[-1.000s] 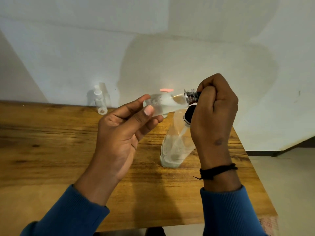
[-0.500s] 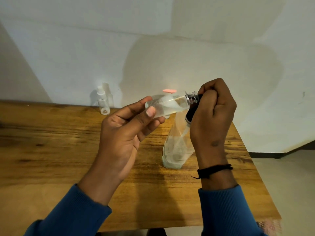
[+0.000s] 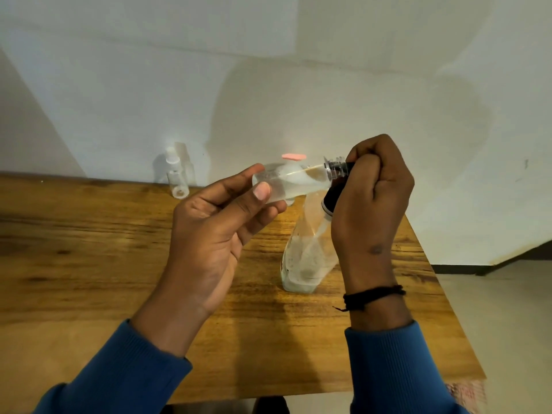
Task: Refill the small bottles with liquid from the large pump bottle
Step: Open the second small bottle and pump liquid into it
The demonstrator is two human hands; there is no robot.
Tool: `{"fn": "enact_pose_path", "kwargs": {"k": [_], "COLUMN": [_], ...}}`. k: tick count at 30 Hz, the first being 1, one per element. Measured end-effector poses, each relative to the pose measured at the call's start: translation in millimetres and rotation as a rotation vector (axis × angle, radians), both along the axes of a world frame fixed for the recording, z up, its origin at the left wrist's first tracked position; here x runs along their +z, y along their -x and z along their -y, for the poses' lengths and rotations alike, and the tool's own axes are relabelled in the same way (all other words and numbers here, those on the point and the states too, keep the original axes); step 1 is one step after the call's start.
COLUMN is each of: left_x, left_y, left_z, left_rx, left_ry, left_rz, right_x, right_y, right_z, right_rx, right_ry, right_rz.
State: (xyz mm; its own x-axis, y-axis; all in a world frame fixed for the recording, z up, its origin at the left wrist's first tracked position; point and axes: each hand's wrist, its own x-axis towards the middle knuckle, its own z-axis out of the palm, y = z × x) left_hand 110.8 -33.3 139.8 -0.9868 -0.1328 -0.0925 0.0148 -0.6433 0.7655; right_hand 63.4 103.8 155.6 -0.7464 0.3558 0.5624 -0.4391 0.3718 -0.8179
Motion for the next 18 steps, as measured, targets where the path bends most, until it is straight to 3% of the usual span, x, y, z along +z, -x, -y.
{"fn": "enact_pose_path", "kwargs": {"k": [18], "left_x": [-0.3], "left_y": [0.1], "left_z": [0.2], "left_rx": [0.007], "left_ry": [-0.007], "left_rz": [0.011], "right_x": [0.2], "right_y": [-0.1], "right_z": [-0.8], "right_rx": [-0.017], "right_ry": [-0.045], "right_rz": [0.018]}}
